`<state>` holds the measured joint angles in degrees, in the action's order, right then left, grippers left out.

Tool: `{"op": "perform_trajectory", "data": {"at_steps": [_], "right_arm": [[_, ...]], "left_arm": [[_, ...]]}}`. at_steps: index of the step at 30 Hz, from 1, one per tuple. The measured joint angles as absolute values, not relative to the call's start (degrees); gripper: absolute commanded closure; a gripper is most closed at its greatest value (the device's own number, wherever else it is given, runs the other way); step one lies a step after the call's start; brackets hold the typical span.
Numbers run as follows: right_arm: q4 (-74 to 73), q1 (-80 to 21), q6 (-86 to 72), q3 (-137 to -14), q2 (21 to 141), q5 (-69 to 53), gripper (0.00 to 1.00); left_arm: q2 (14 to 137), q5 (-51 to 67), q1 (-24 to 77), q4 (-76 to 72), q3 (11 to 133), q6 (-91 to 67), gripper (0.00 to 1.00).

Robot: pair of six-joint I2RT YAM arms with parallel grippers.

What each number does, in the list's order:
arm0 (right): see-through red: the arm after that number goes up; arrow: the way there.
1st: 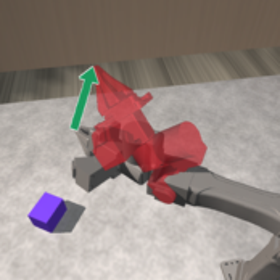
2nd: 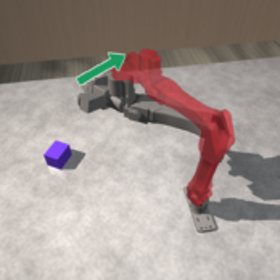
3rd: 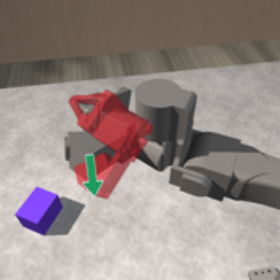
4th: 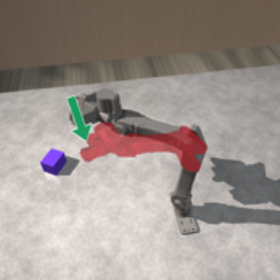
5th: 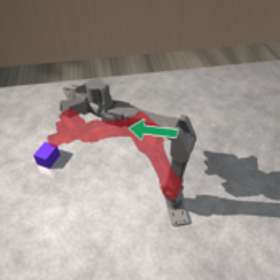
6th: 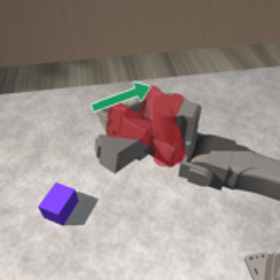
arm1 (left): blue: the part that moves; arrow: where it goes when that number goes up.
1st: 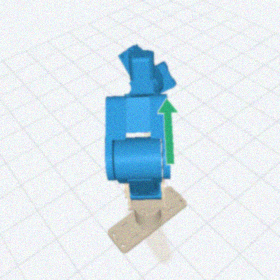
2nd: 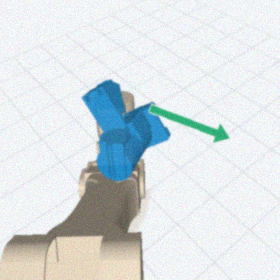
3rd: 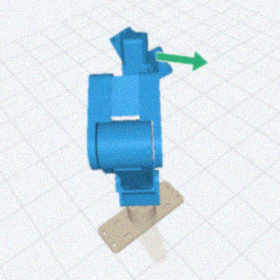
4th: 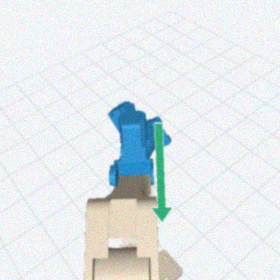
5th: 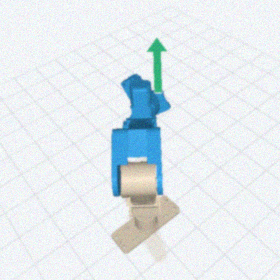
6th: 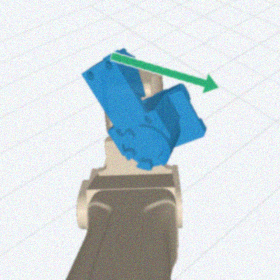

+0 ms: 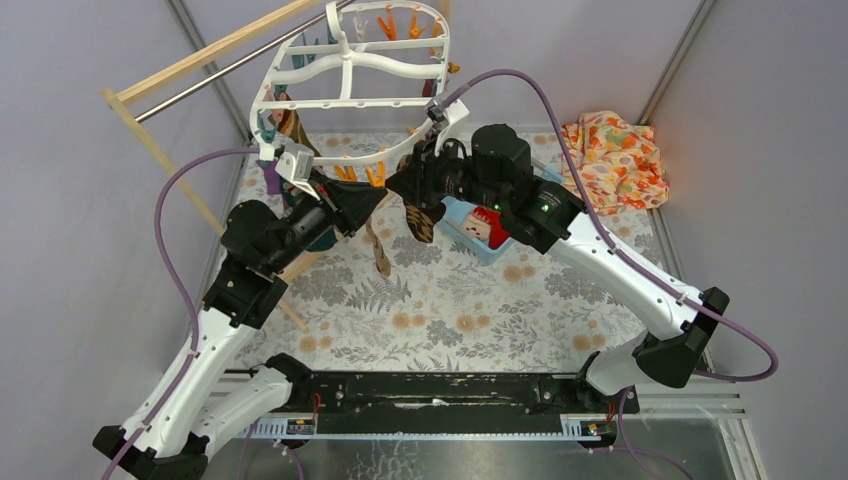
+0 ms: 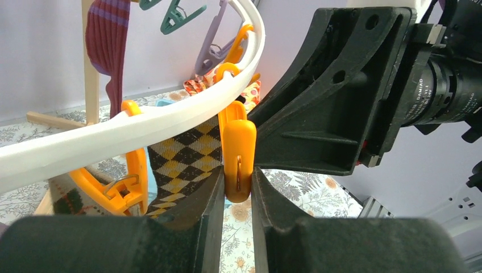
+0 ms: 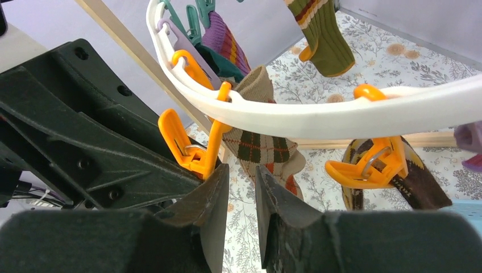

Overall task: Clip the socks to the hanger
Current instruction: Open the clamp at the hanger.

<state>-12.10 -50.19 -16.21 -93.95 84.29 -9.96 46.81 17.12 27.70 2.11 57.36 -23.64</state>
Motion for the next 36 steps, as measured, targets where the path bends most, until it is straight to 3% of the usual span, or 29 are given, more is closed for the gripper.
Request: {"op": "perform_trajectory", "data": {"at_steps": [13,19,36], "right_arm": [[-7.81,-50.19,-17.21,-83.53,78.78,-9.89,0.68],[-5.63,-50.19,-17.43,-83.7,78.22,-9.91,0.61],[-5.21,-50.19,-17.47,-89.93,80.25,-10.61,0.63]], "left_arm": [[46.74,17.04,27.73,2.04,57.39,-25.78,1.0],[46.63,17.45,27.73,1.96,57.39,-26.26,1.0],[45.76,18.06,27.73,1.34,56.88,-26.22,1.0]]}}
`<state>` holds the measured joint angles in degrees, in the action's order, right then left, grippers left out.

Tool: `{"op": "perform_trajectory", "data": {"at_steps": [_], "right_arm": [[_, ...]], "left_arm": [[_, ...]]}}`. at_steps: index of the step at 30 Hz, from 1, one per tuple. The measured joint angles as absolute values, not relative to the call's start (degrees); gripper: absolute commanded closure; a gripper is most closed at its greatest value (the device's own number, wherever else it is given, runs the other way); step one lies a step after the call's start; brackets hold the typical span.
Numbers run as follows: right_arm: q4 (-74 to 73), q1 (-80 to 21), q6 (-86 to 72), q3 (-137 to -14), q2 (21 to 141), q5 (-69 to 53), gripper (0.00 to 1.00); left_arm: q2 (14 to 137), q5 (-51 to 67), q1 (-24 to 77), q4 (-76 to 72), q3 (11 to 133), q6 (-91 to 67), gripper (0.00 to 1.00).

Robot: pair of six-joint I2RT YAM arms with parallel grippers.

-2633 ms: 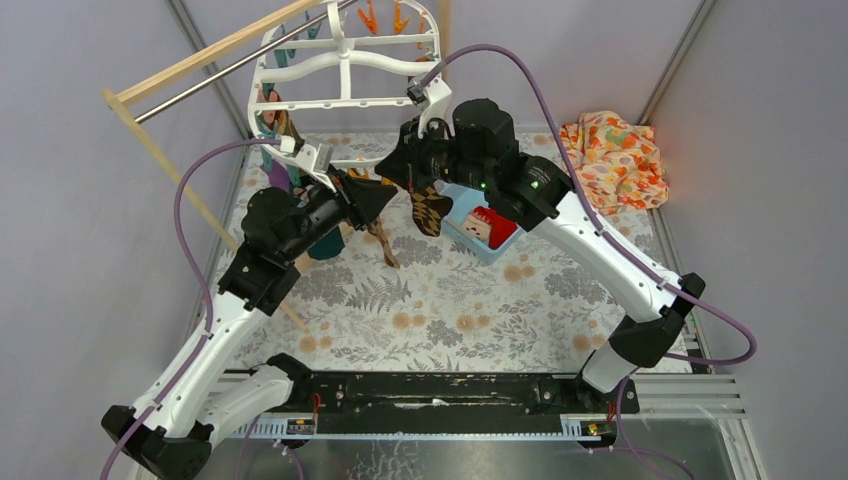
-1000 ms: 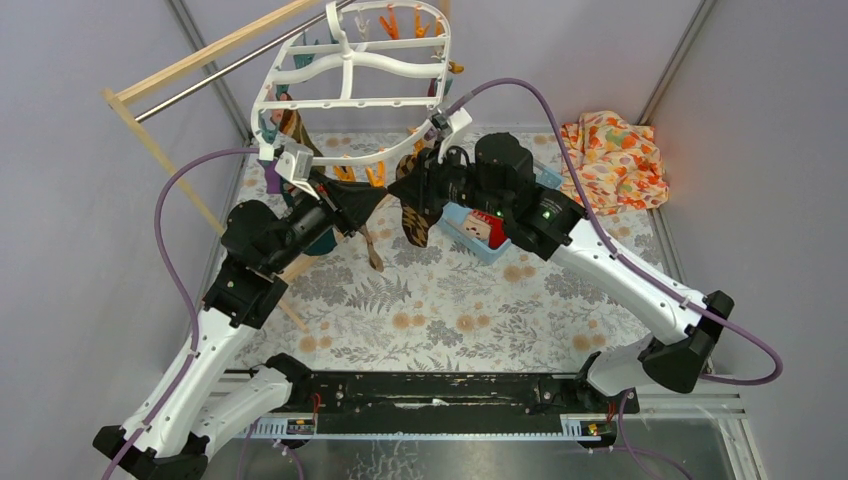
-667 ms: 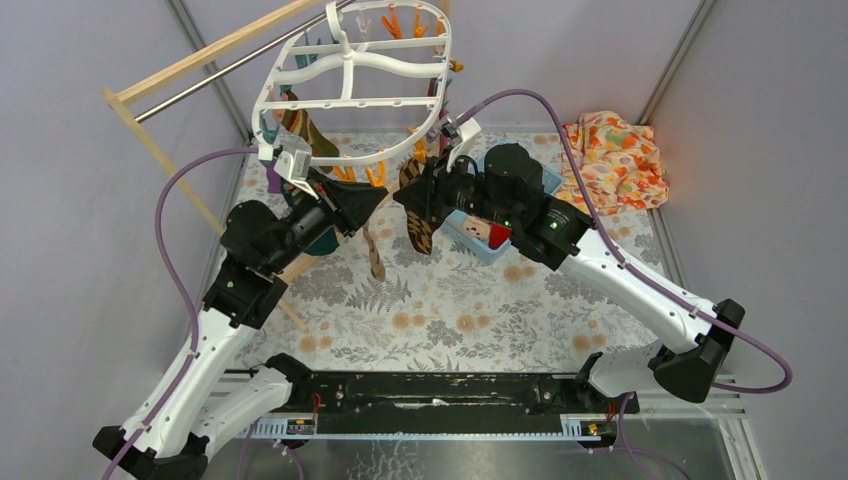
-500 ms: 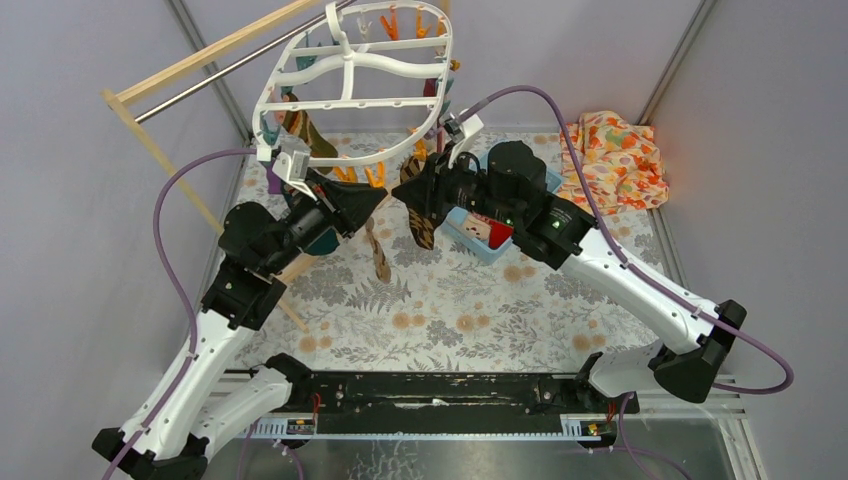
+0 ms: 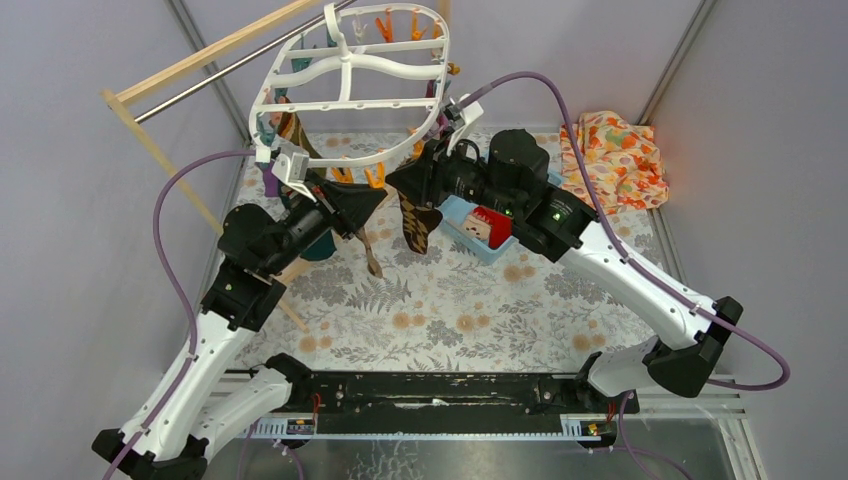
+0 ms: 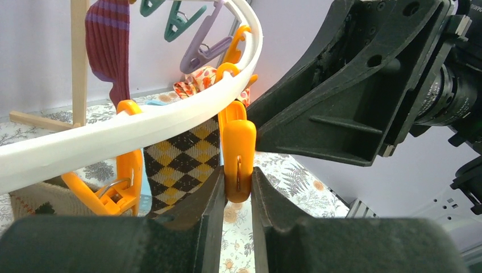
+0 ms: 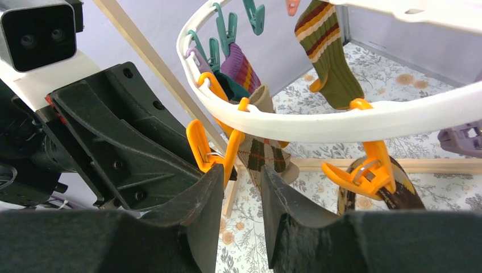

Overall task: Clip the socks to the hanger
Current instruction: Open the clamp at the hanger.

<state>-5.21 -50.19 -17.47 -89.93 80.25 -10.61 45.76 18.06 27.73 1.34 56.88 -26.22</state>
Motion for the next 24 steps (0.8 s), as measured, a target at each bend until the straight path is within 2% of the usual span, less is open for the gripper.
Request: {"op": "perform_trajectory", "data": {"at_steps": [6,10,14,16,19,24], "right_arm": [[-5.19,-50.19,-18.26,-90.19,81.71,-12.21,0.65],[-5.17,-50.19,-18.59,-90.24,81.76,-13.15,0.72],[-5.17,-50.19,-18.9,-90.32,81.82,-13.34,0.72],[-5.1,-50.19,-18.94,-90.52,82.0,-13.54,0.68],[-4.97,-50.19,-18.98,-91.02,82.48,-13.8,0.57],[-4.73,-50.09,-18.96,-92.16,83.94,-13.74,0.57]], "left_arm": [[46.17,17.98,27.66,0.91,56.62,-26.2,1.0],[46.19,18.04,27.66,0.84,56.47,-26.2,1.0],[46.22,18.02,27.66,0.84,56.47,-26.2,1.0],[46.22,18.02,27.66,0.84,56.47,-26.2,1.0],[46.22,18.0,27.64,0.86,56.47,-26.2,1.0],[46.15,18.26,27.66,0.84,56.47,-26.2,1.0]]}}
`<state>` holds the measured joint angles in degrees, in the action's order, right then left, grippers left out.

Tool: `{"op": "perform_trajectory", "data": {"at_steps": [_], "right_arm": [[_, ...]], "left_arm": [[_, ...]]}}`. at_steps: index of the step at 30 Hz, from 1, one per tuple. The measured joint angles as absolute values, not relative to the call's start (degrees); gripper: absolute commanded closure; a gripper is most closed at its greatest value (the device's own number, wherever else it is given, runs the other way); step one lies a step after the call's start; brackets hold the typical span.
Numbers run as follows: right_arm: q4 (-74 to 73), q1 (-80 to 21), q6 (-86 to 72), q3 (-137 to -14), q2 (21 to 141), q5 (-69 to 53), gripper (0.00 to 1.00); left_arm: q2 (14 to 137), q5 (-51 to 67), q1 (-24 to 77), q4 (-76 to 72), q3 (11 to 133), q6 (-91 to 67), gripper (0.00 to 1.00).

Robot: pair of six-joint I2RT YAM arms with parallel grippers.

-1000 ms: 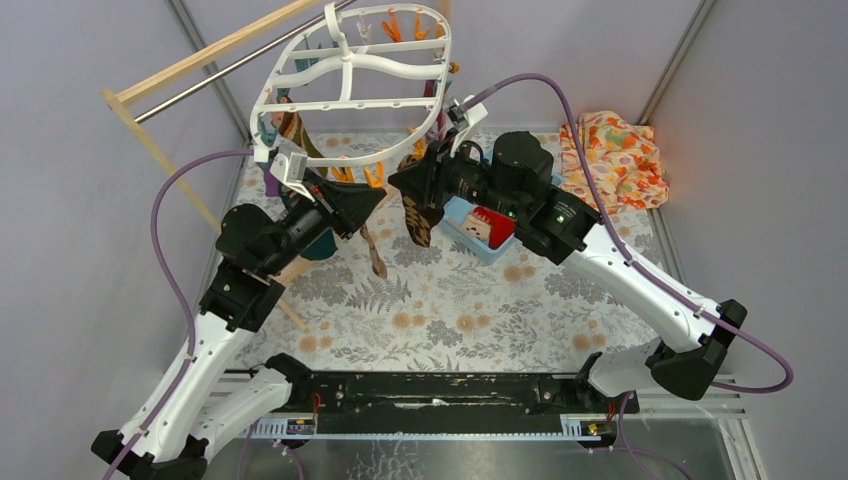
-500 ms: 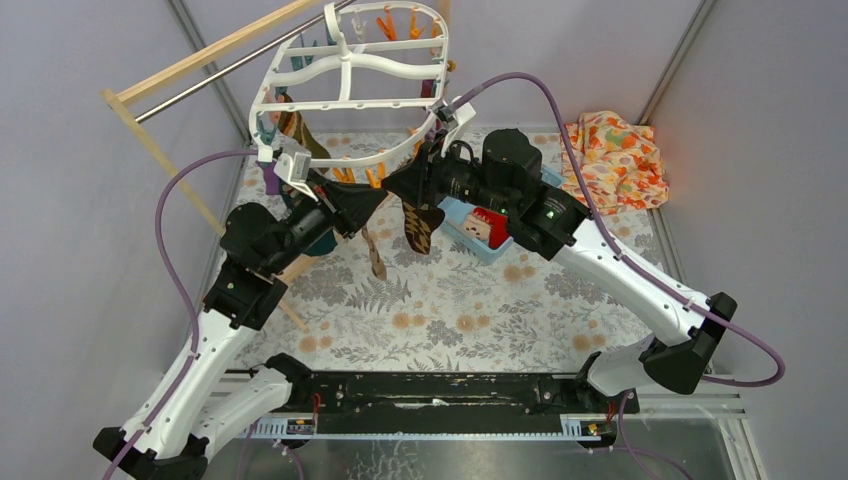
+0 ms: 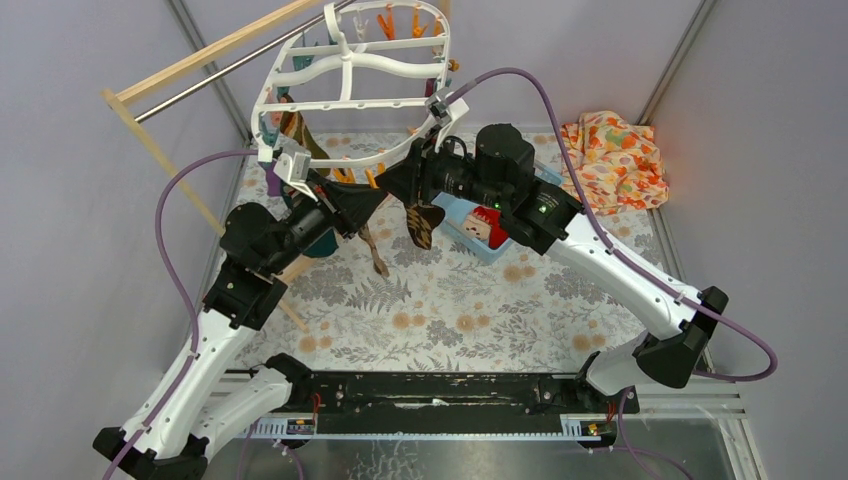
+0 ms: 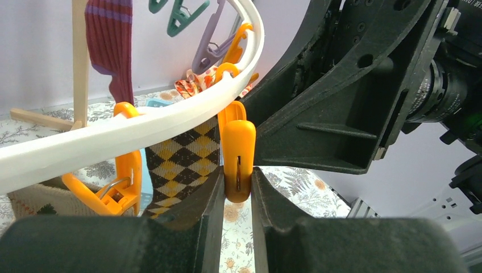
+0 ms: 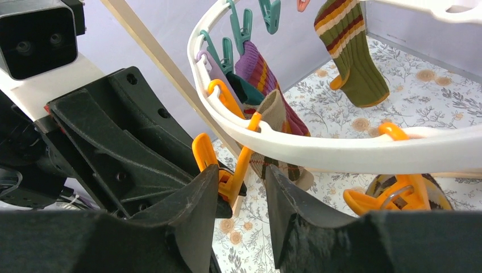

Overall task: Clip the socks to the hanger
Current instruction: Open the clamp at the hanger.

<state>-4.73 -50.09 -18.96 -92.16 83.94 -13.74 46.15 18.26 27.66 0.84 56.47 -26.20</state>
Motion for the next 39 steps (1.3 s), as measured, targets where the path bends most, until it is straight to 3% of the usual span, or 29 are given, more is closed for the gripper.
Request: {"op": "perform_trajectory", "data": {"at_steps": [5,9,13,18,20,30,34,39], "right_arm": [[-4.82,-50.04,-18.65,-92.62,84.2,-13.63,0.47],[-4.84,-49.84,-18.2,-92.62,84.16,-13.58,0.47],[-4.82,-49.87,-17.89,-92.58,83.99,-13.45,0.64],[-4.84,-49.87,-17.89,-92.58,83.88,-14.04,1.0],[-4.75,-49.87,-18.41,-92.58,83.88,-14.11,1.0],[-4.82,-49.87,-18.2,-92.58,83.88,-13.96,1.0],[-4.97,-49.87,-17.72,-92.58,83.88,-12.99,1.0],[-5.06,-49.87,-17.58,-92.58,83.88,-12.91,1.0]], "left_arm": [[46.04,18.06,27.66,0.82,56.47,-26.2,1.0],[46.0,18.06,27.66,0.73,56.47,-26.2,1.0],[46.04,18.11,27.66,0.6,56.47,-26.22,1.0],[46.35,18.02,27.64,0.71,56.47,-26.22,1.0],[46.3,17.96,27.66,0.73,56.47,-26.17,0.99],[45.78,17.65,27.68,0.8,56.42,-26.09,0.37],[44.36,16.95,27.73,0.78,56.42,-25.98,0.35],[43.51,14.76,27.73,0.62,56.53,-26.0,0.46]]}}
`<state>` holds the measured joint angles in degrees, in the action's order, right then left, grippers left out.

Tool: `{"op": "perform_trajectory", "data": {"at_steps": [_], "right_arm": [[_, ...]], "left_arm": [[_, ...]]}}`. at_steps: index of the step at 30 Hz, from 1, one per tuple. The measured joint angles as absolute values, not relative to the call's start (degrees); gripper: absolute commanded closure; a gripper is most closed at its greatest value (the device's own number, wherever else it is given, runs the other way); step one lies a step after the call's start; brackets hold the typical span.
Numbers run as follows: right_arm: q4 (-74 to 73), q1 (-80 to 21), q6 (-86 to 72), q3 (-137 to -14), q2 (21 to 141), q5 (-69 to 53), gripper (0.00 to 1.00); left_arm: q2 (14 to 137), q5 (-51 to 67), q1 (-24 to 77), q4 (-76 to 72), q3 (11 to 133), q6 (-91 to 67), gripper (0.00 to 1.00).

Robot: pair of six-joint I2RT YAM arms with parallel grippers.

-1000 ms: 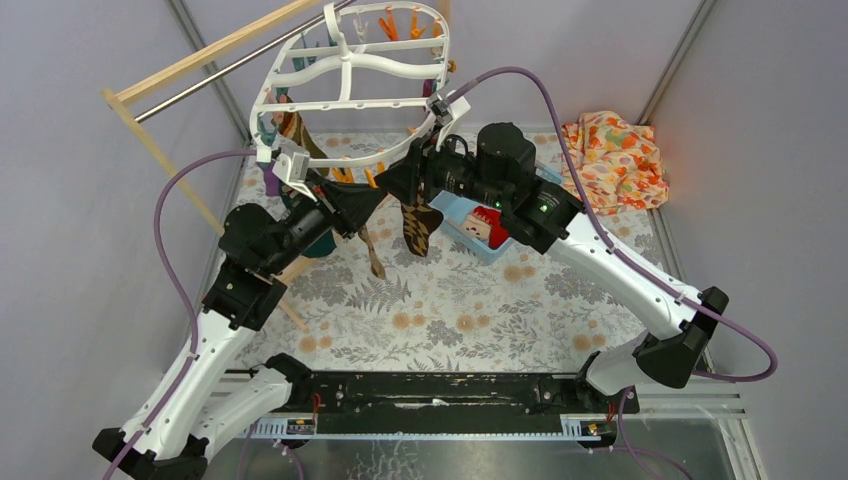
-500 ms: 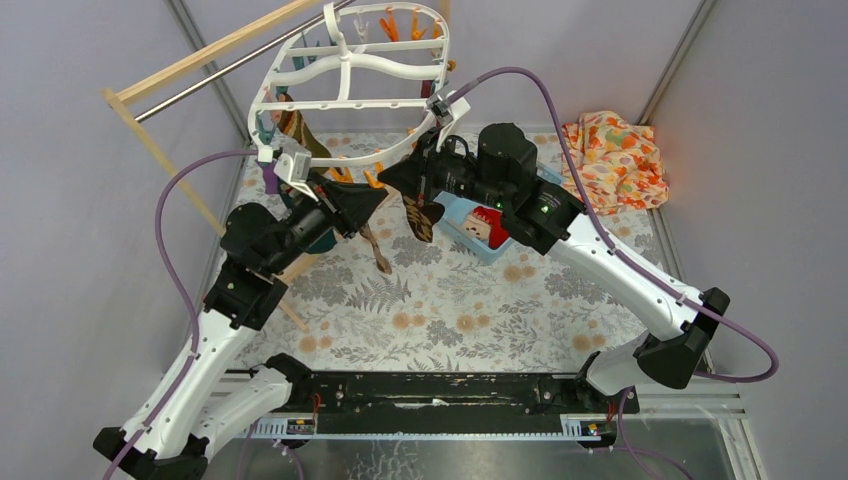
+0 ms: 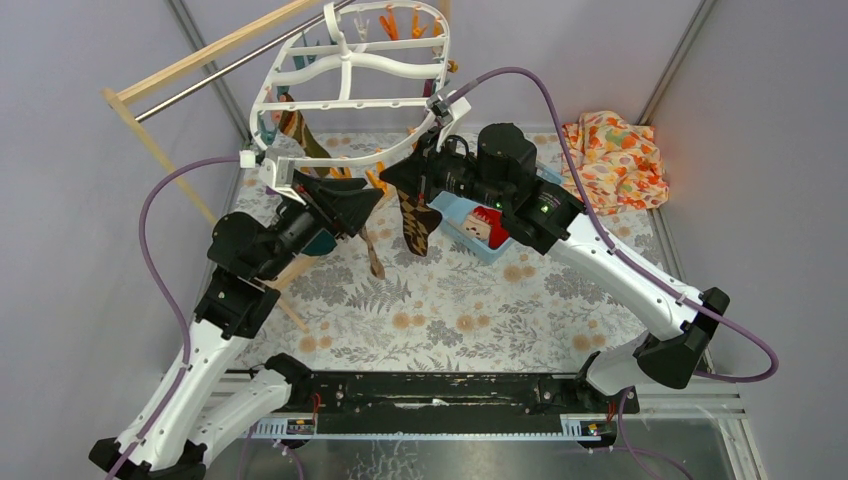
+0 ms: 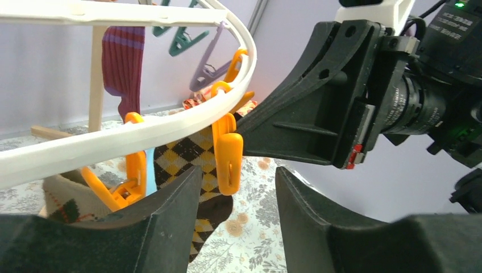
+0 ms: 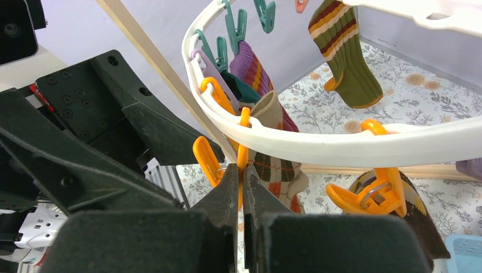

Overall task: Clip the socks to the hanger
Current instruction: Open the clamp at the hanger.

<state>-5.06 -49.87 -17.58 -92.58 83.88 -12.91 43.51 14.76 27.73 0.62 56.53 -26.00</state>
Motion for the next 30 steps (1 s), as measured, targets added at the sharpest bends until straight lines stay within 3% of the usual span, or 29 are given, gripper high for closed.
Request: {"op": "perform_trajectory", "data": {"at_steps": [10,11,13,15,19,22,23,30], "right_arm": [[-5.04,-49.87,-17.58,-92.49,83.88,-12.95,1.0],[-5.04,-49.87,-17.61,-92.4,83.88,-12.95,1.0],[-5.02,-49.8,-17.58,-92.14,83.88,-12.86,1.0],[-5.04,-49.74,-17.69,-91.94,83.88,-12.69,1.0],[-4.49,-49.74,-17.76,-91.9,83.85,-12.69,0.99],[-4.38,-49.74,-17.8,-91.88,83.85,-12.75,0.68],[-4.36,-49.74,-17.74,-91.88,83.85,-12.8,0.63],[-4.03,-49.63,-16.47,-89.84,82.43,-9.76,0.57]], "left_arm": [[47.44,12.62,27.73,-0.86,57.56,-26.24,0.55],[47.64,12.62,27.73,-0.97,57.58,-26.3,0.6],[47.81,12.64,27.73,-1.15,57.63,-26.44,0.83],[47.83,12.58,27.73,-1.43,57.84,-26.44,0.97],[47.83,12.49,27.73,-1.69,58.08,-26.61,1.0],[47.83,12.51,27.73,-1.72,58.15,-26.61,1.0],[47.83,12.51,27.73,-1.72,58.15,-26.61,1.0],[47.57,12.51,27.73,-1.67,58.15,-26.61,1.0]]}}
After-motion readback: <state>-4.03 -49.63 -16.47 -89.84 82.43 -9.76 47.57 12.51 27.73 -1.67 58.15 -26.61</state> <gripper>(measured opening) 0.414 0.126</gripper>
